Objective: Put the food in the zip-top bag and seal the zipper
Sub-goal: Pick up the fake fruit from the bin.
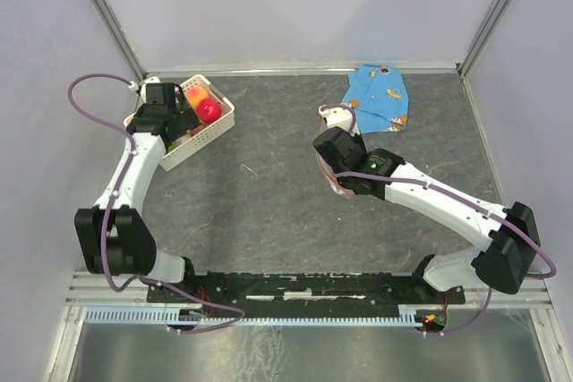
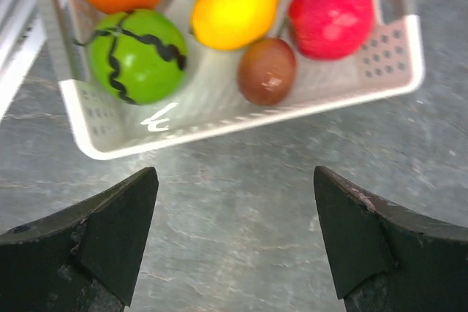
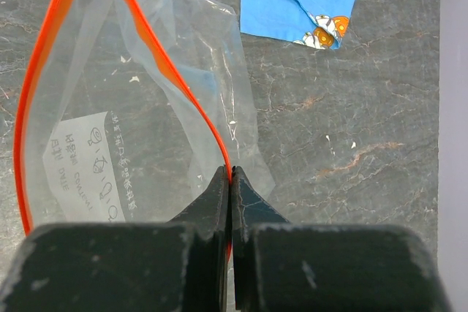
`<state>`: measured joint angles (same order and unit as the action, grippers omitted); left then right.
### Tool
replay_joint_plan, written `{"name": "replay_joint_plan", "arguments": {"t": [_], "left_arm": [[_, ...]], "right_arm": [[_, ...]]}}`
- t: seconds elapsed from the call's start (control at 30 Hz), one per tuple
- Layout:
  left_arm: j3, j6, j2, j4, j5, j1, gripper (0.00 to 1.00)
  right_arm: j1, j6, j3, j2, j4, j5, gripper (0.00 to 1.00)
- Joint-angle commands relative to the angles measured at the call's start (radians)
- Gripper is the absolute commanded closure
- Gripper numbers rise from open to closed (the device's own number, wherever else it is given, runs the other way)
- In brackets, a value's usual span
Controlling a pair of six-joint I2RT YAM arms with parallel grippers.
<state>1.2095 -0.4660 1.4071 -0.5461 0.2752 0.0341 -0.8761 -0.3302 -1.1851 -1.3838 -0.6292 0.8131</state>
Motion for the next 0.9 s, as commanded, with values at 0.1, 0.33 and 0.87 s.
{"name": "replay_joint_plan", "arguments": {"t": [0.1, 0.33, 0.87], "left_arm": [[0.144, 0.096, 0.168, -0.038, 0.1, -0.112, 0.07], [0.26, 0.102, 0.341, -0.043, 0.129, -0.183, 0.06], [0.334, 0.108, 0.572, -0.021, 0.087, -0.199, 0.07]], "right_arm": [[0.002, 0.015, 0.0, -0.005, 0.024, -0.008, 0.98], [0.002, 0.022, 0.018, 0.0, 0.053, -0.011, 0.98], [0.002, 0.034, 0.031, -0.03, 0.064, -0.007, 0.98]]}}
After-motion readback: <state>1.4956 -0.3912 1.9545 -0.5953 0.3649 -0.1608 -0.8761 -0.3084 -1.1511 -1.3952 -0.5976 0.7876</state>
